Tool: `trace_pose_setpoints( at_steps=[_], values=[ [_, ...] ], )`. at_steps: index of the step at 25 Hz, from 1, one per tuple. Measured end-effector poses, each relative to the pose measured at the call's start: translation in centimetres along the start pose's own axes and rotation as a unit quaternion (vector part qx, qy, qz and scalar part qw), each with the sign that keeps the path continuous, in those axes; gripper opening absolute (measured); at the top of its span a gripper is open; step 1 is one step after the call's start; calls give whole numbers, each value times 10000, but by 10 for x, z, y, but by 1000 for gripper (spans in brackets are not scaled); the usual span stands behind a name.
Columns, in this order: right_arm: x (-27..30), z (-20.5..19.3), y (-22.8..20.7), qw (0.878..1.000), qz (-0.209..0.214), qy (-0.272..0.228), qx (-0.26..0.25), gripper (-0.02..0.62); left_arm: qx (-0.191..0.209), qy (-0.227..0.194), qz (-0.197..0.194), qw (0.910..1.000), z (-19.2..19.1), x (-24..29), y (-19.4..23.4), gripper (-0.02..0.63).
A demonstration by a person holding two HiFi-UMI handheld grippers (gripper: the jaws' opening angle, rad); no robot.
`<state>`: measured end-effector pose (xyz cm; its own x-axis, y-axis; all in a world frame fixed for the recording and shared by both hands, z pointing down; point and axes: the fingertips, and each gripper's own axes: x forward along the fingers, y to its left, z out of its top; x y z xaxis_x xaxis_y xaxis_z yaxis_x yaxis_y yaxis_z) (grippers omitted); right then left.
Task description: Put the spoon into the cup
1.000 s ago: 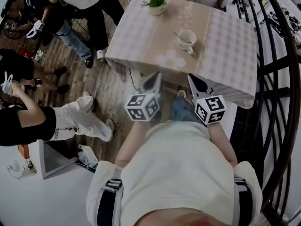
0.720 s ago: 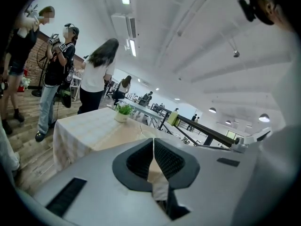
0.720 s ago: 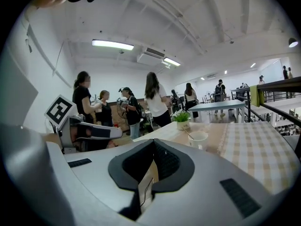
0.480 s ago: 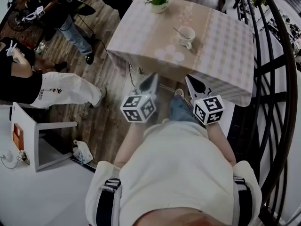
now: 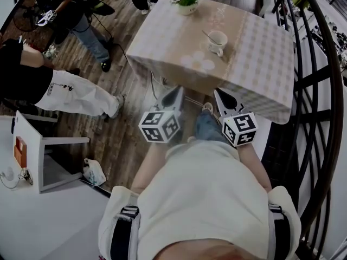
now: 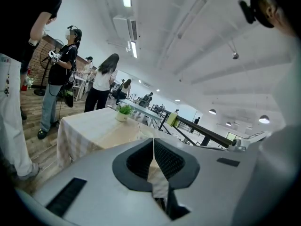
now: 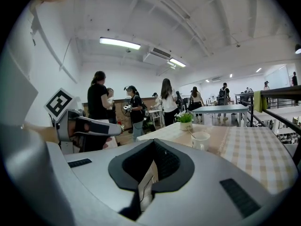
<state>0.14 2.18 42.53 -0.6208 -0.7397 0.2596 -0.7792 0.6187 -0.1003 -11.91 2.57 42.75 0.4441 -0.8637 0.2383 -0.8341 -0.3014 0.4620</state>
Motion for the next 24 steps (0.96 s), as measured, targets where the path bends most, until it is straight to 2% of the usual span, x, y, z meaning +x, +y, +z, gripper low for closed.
trace_pose_setpoints(
  at_steps=[24],
  values=[
    [-1,3,-5,10000,-69,-68,-20,0,26,12,-138,9999,2,5,-5,9]
  ],
)
